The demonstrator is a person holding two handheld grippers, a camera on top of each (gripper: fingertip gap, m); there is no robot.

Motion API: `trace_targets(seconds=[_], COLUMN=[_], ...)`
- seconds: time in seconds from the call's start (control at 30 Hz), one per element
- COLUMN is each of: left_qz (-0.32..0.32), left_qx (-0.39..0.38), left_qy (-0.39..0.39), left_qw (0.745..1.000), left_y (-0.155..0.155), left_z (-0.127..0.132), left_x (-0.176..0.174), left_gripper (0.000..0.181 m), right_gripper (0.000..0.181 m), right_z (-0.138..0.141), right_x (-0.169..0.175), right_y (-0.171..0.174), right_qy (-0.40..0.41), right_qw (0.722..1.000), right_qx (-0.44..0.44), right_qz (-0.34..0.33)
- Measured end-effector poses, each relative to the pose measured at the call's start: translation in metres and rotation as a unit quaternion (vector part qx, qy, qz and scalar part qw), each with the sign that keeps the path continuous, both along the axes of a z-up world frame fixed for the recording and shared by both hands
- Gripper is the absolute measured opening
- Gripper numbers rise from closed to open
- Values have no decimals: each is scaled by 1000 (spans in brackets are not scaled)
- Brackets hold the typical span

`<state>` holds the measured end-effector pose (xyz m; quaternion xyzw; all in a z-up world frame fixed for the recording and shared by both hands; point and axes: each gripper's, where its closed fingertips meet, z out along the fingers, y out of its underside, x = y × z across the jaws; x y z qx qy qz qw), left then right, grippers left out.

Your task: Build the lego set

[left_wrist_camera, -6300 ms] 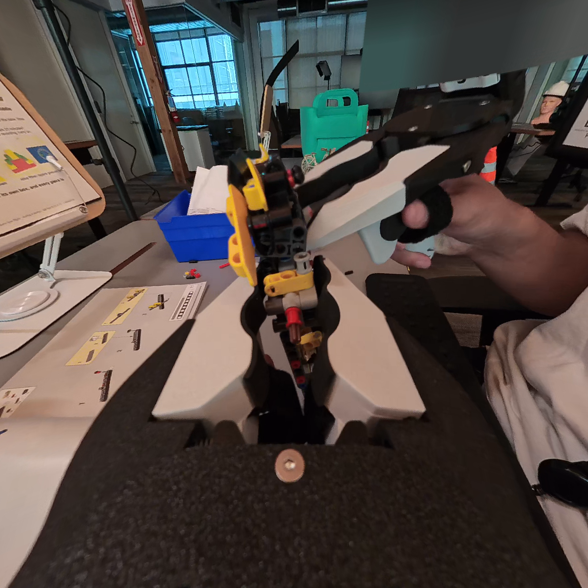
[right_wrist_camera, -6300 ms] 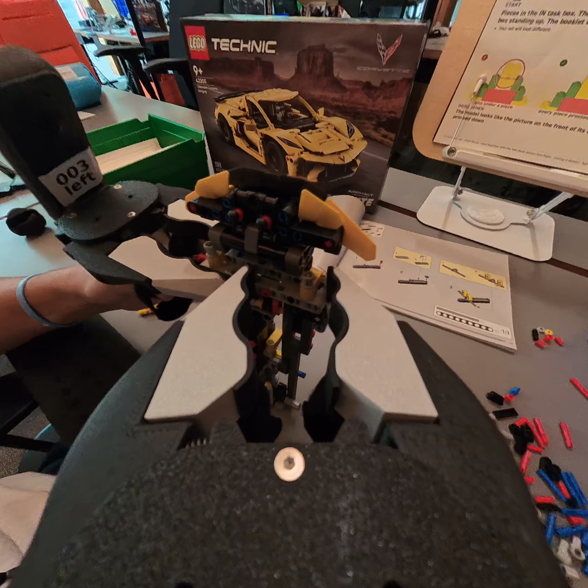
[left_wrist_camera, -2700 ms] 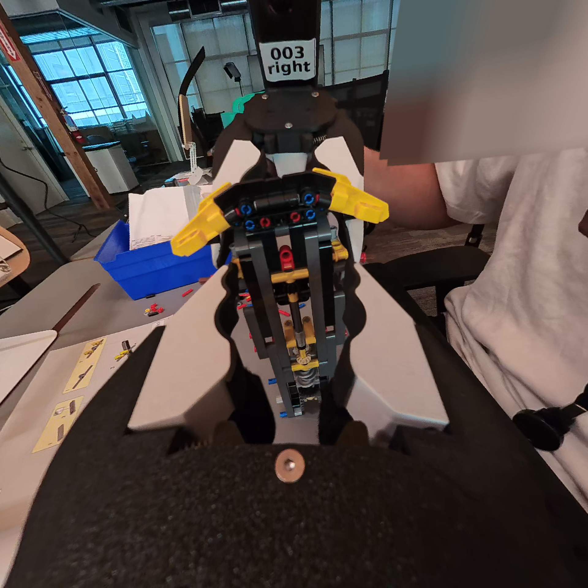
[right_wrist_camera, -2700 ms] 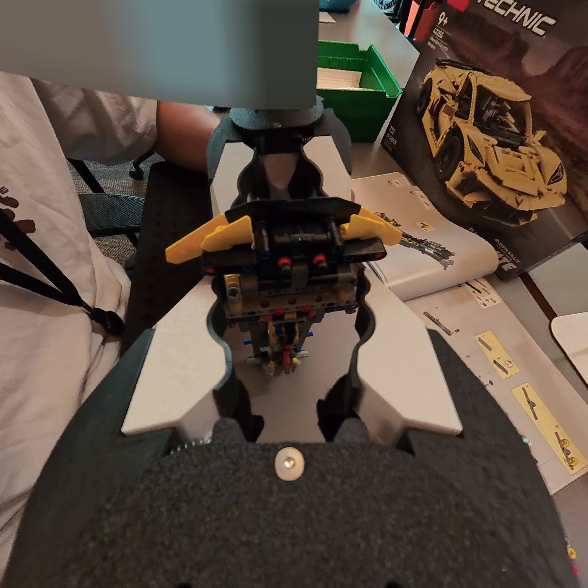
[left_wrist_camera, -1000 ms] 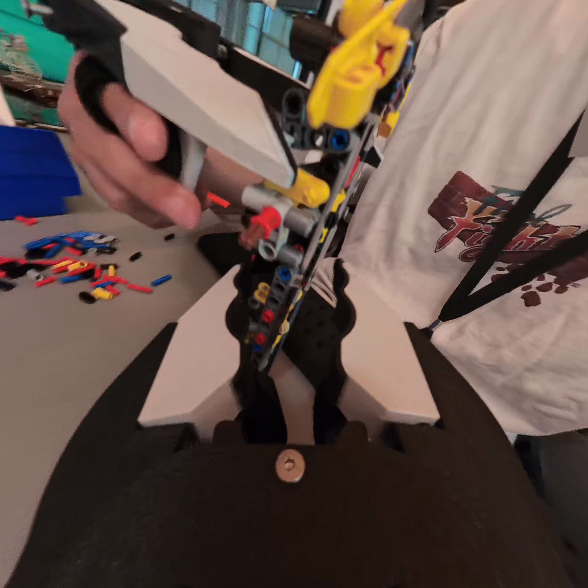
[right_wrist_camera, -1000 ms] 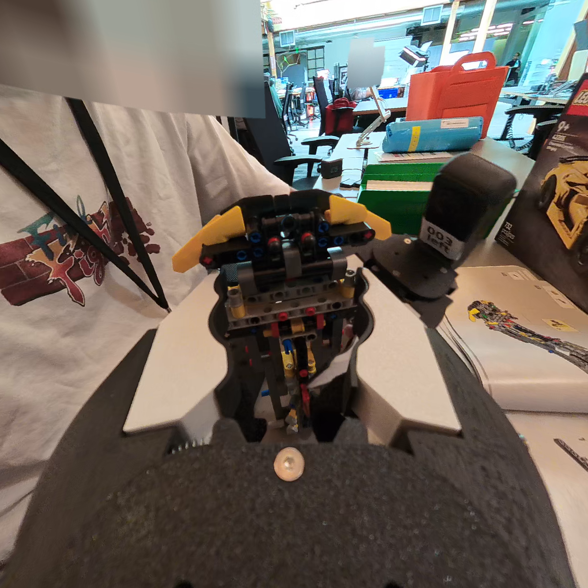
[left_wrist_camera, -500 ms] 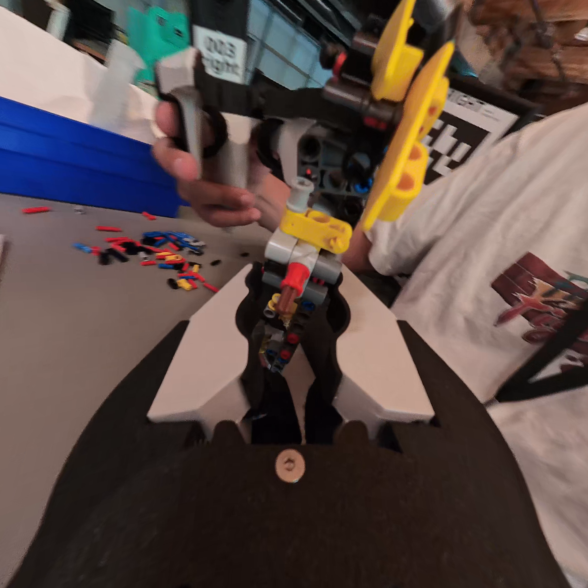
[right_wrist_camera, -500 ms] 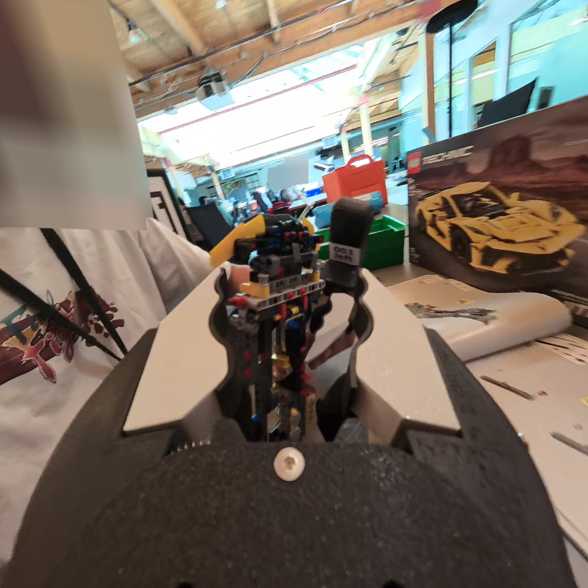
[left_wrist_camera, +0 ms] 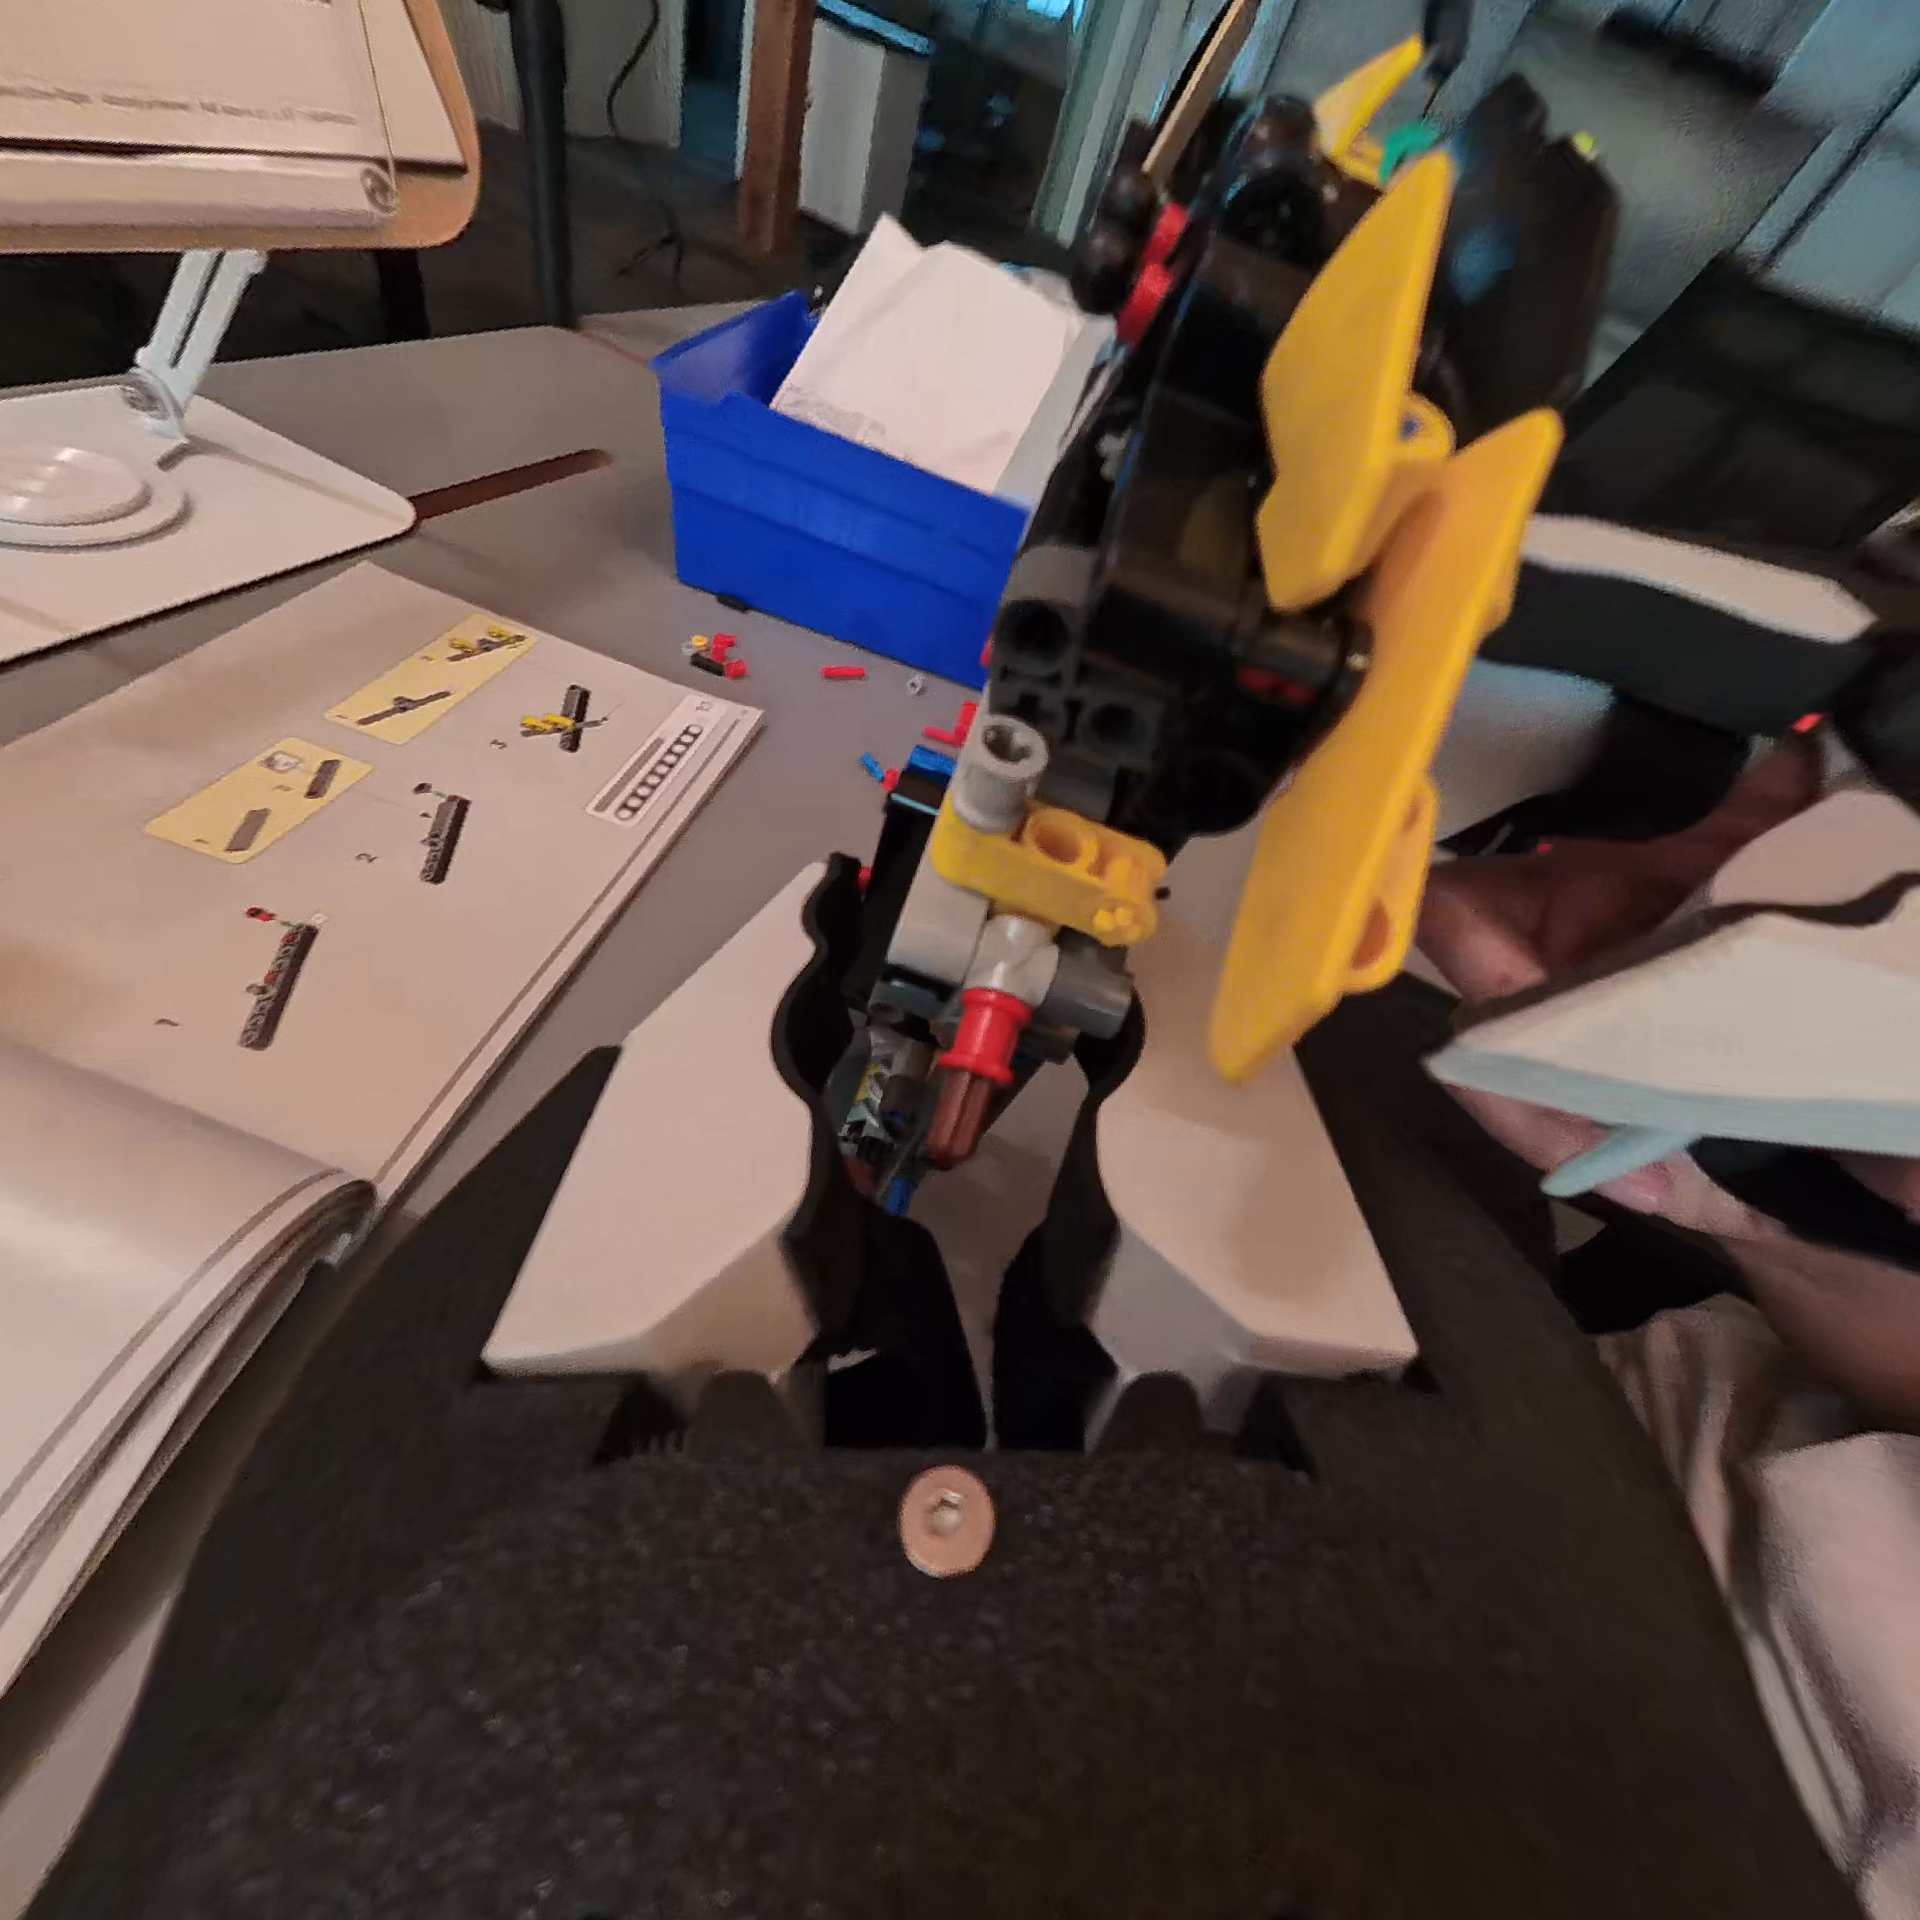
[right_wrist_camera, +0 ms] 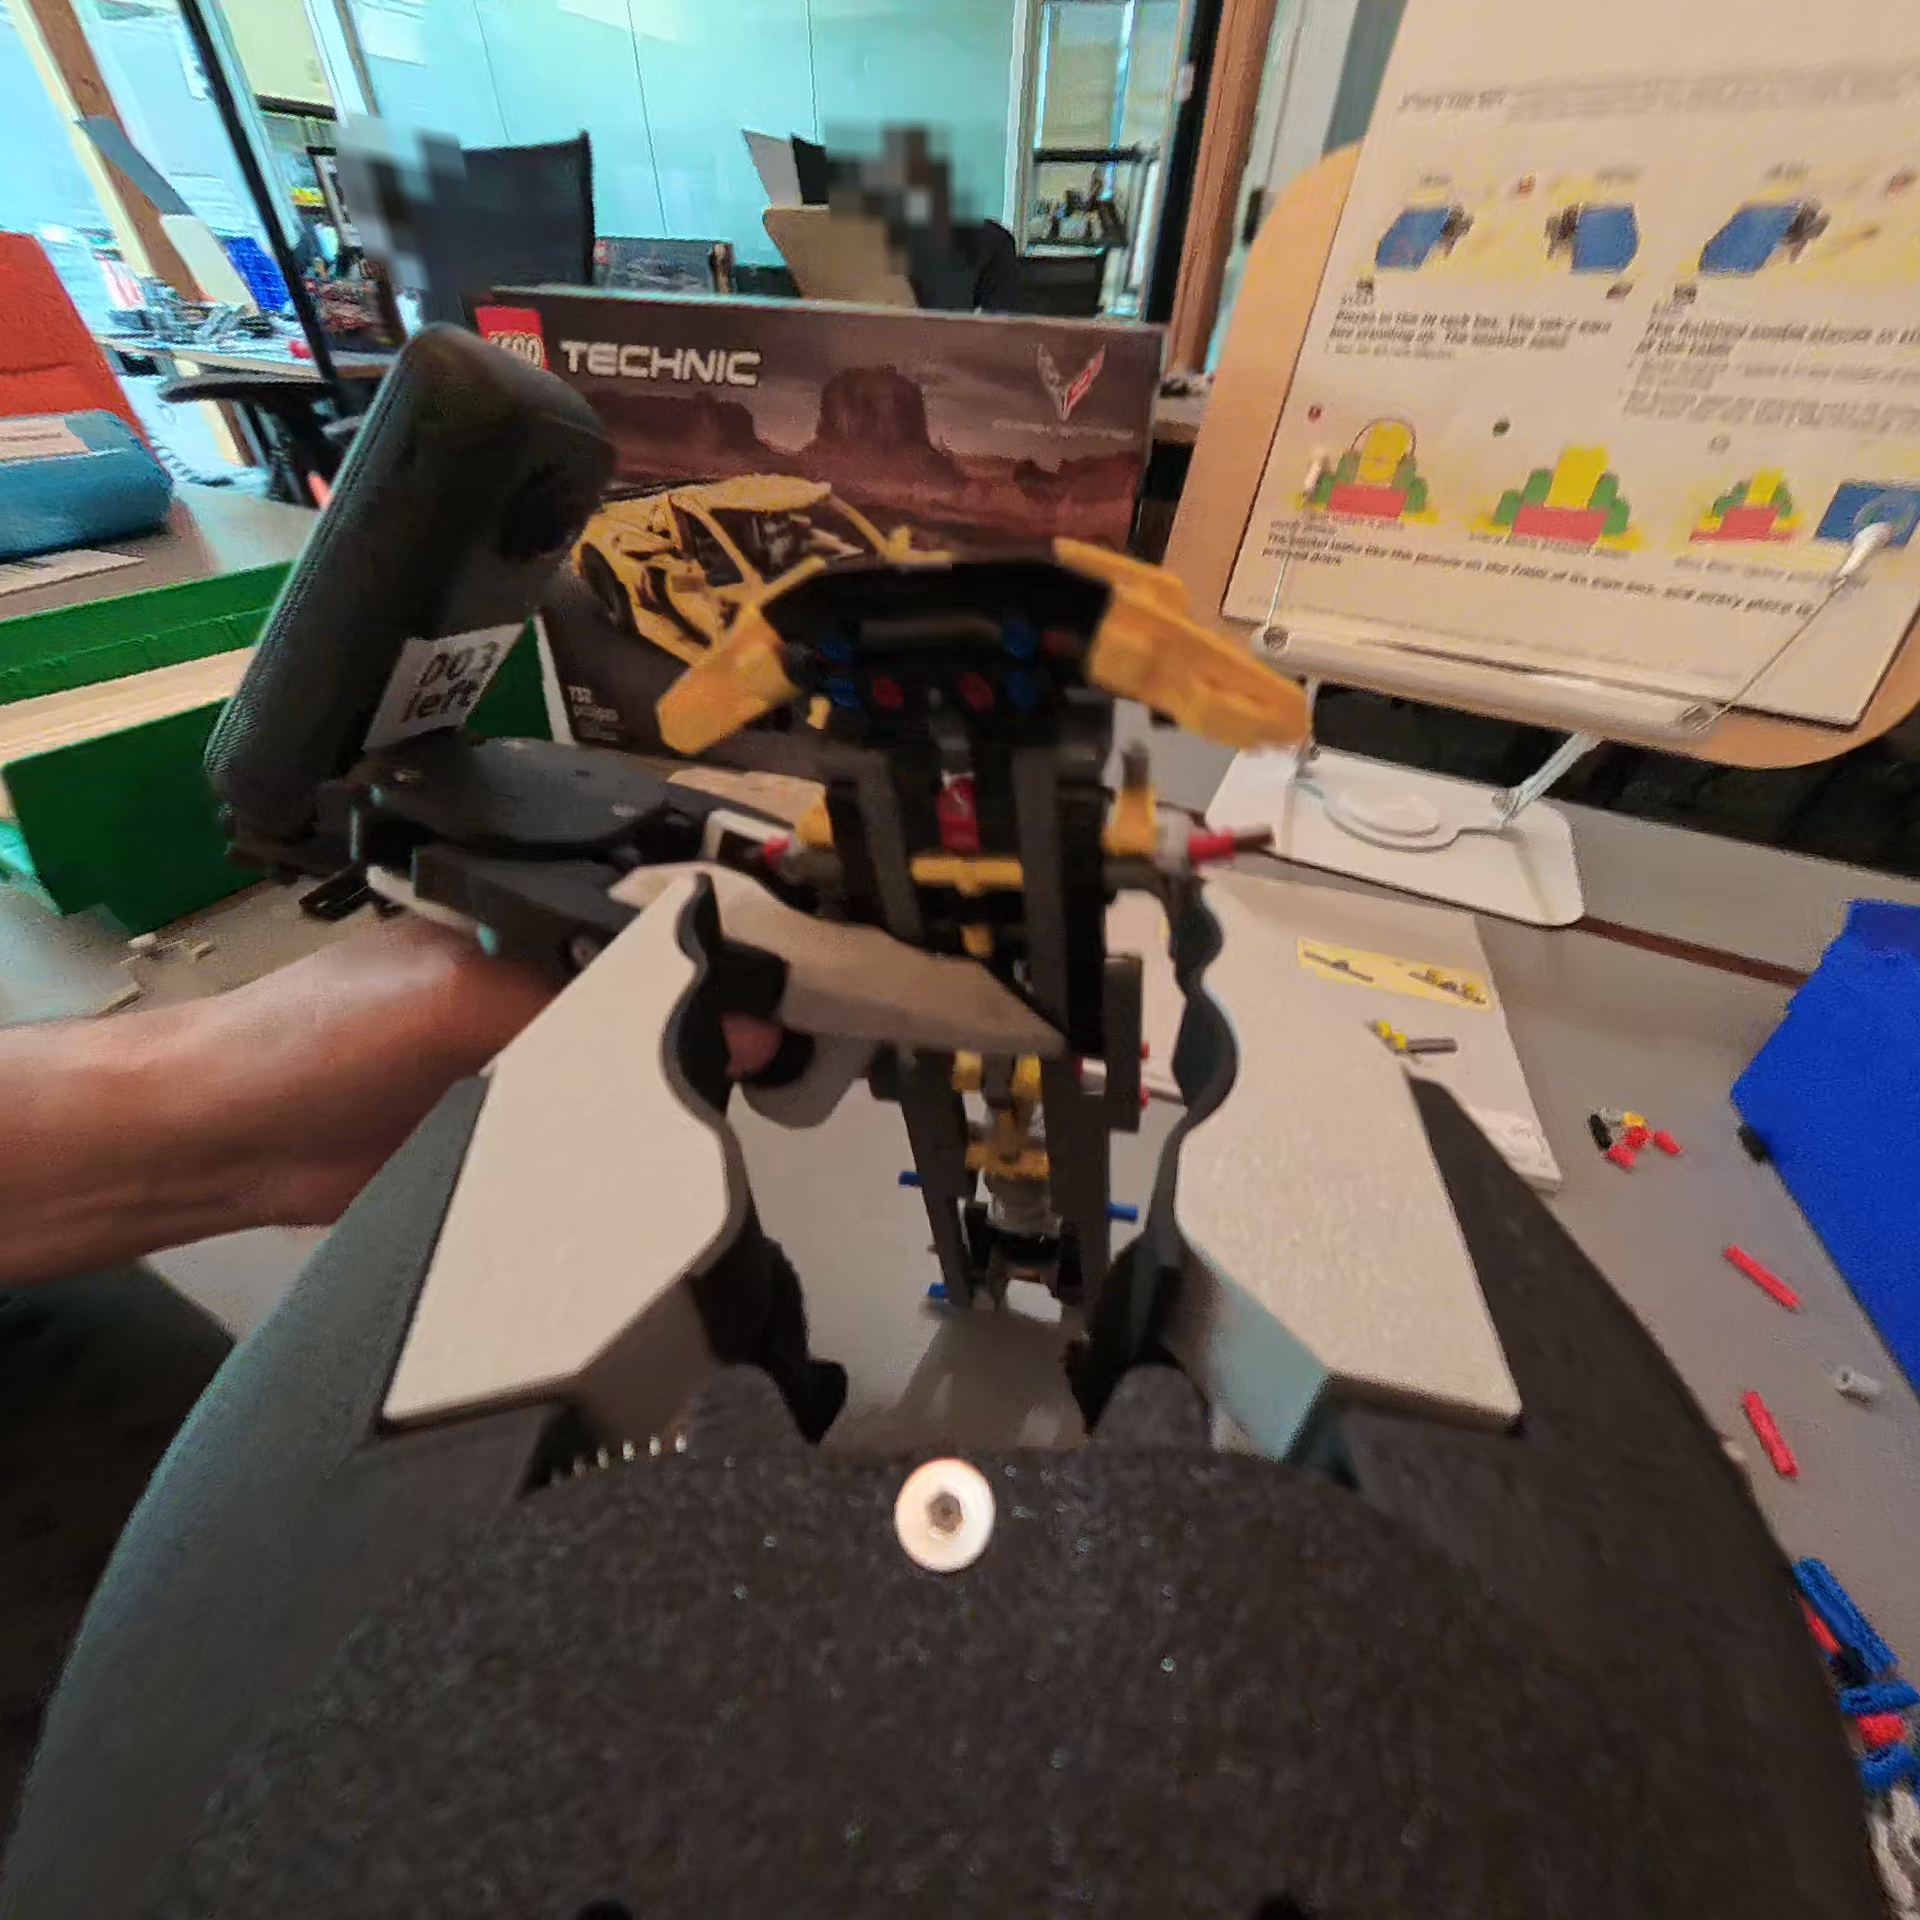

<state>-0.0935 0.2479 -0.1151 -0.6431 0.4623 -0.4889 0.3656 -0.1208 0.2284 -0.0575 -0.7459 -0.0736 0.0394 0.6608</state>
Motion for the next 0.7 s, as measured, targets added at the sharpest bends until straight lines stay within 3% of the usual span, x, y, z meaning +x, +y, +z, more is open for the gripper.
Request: trace_targets(seconds=[0.23,0.47,0.7], left_qz=[22,51,66], left_qx=[-11,-8,-13], left_qy=[38,31,23], left_qw=[999,998,997], left_y=[-10,-8,-5], left_z=[-7,-7,-9], left_x=[1,4,5], left_gripper=[36,36,36], right_gripper=[71,81,77], right_z=[-6,-5,-5], right_x=[14,12,16], right_y=[7,10,17], right_qy=[3,28,36], right_qw=[999,998,997], right_qx=[-18,-7,3], right_qz=[-48,-58,-68])
